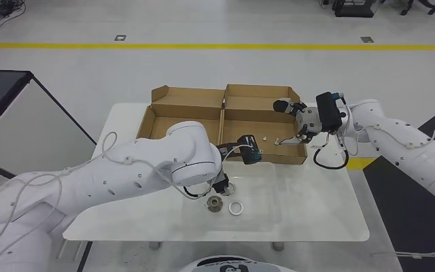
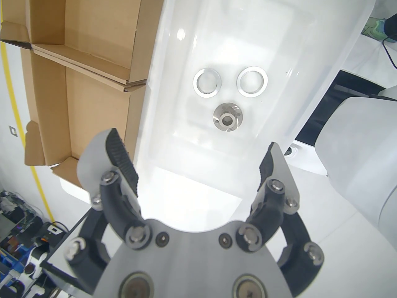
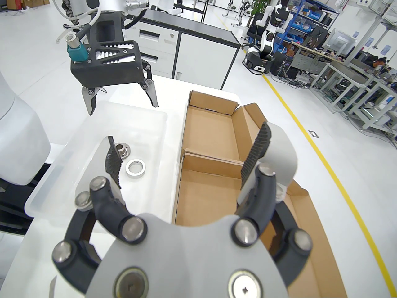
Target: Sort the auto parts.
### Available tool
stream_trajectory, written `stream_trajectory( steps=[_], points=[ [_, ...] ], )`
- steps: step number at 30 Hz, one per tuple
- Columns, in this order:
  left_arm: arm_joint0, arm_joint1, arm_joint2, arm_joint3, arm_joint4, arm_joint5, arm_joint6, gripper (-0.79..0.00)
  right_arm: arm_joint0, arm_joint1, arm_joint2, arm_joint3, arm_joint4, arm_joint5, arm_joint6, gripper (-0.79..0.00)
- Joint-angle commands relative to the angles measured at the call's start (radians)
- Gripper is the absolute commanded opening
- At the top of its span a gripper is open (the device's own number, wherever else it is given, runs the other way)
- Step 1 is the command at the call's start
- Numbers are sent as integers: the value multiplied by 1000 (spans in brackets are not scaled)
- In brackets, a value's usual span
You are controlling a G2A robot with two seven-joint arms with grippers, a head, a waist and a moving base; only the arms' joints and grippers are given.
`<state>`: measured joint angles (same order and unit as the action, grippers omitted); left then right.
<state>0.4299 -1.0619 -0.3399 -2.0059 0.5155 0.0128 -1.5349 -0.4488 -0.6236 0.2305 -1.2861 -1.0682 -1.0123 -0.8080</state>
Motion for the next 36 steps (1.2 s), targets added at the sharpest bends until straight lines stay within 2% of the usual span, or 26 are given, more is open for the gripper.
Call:
stream_trajectory(
  steps=[1,4,7,19,23,27,33,36],
  points=[
    [12,1,-7,8,2,-12,29,0,0,0,0,0,0,0,0,0],
    [8,-9,1,22,-26,-65,8,0,0,0,0,0,0,0,0,0],
    [-1,-34,29,53,-53,-99,1,0,0,0,0,0,0,0,0,0],
    [-49,-203,166,270,-135,-202,12,0,0,0,0,0,0,0,0,0],
    [-38,-251,170,342,-141,-238,-1,0,0,0,0,0,0,0,0,0],
    [-26,-285,170,390,-134,-273,-1,0,0,0,0,0,0,0,0,0],
    [8,-324,170,429,-98,-297,-1,-92,0,0,0,0,0,0,0,0],
    [25,-335,170,440,-83,-300,2,-77,0,0,0,0,0,0,0,0]
  ],
)
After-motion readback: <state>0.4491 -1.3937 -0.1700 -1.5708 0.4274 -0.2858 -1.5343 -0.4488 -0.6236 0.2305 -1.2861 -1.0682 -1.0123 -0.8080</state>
